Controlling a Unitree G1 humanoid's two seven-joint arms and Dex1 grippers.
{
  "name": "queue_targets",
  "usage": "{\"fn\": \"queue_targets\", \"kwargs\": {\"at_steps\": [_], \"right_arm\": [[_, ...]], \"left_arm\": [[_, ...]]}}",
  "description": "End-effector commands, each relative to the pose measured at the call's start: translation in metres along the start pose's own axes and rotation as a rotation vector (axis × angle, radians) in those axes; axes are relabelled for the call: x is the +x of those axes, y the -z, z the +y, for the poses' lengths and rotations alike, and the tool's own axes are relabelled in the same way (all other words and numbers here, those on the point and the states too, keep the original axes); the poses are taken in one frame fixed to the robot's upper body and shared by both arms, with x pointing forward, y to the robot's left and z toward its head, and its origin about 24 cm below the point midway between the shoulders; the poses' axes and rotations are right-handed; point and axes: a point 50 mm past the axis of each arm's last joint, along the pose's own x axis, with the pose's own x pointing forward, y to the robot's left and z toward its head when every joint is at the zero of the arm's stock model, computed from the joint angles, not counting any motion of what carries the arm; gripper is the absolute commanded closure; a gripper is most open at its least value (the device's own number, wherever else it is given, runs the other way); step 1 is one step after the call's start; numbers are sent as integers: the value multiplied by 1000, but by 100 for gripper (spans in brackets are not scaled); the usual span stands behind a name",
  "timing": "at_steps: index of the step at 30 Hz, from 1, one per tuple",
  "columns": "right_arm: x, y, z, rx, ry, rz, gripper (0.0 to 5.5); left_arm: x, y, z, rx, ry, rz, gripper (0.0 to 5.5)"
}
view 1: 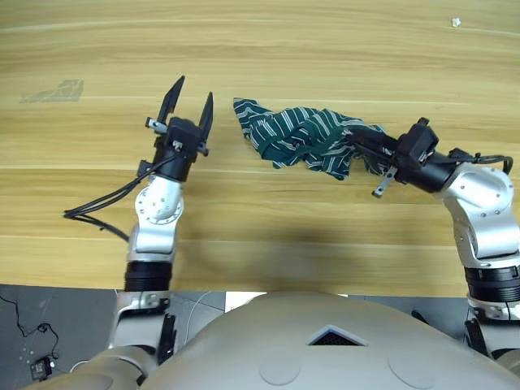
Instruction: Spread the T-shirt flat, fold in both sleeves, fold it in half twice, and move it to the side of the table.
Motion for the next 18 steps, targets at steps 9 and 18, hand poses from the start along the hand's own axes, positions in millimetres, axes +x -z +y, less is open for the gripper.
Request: {"fn": "queue_targets", "kwargs": {"at_steps": [9,18], "right_arm": [[10,-17,-15,-95,33,-39,547],[14,-16,-12,-97,26,-52,547]], "left_arm": [[-19,13,-33,399,576,-9,324],[14,5,-47,598,503,-124,324]]}}
